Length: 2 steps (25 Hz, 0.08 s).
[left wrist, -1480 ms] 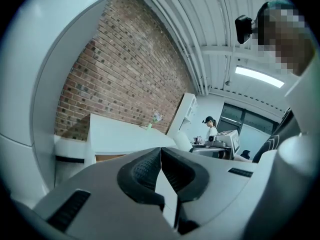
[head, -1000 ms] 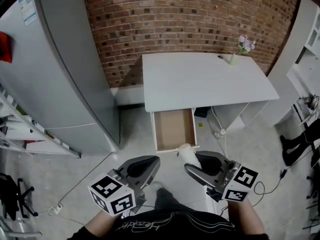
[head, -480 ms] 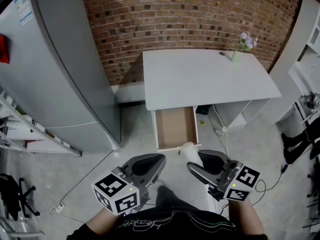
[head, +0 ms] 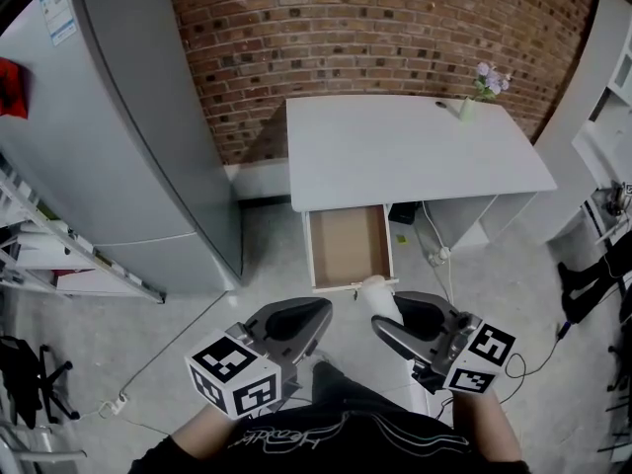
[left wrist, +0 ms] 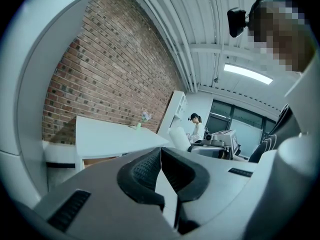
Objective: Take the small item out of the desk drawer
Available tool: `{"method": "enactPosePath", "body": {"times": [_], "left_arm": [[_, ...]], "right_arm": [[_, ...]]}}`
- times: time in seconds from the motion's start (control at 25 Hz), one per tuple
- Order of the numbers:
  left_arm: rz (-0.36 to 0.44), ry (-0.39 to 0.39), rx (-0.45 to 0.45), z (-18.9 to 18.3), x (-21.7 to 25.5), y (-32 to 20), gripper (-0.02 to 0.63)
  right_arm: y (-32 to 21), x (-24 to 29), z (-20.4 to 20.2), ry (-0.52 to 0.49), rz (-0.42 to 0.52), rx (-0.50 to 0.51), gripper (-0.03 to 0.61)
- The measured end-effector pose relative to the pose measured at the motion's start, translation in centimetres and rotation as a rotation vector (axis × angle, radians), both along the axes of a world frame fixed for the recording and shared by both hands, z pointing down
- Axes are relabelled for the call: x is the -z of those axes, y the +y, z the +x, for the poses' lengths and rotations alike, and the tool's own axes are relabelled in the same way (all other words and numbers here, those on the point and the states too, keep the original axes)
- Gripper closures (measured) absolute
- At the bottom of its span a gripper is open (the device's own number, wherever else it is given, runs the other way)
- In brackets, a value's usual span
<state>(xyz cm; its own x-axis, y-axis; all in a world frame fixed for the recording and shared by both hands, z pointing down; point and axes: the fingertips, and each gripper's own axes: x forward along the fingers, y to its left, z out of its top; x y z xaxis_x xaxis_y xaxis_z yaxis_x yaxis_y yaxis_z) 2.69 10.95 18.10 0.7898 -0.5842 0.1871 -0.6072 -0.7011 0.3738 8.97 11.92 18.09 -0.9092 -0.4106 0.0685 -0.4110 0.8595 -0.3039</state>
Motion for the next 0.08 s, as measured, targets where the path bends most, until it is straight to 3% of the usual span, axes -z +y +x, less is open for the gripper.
{"method": "enactPosePath", "body": {"times": [0.08], "left_arm": [[0.006,-0.005,-0.003,0.24,0.11,0.16,0.591]], "right_arm": [[0.14,0.19,0.18,-0.003,0.004,0.001,0.423]]}}
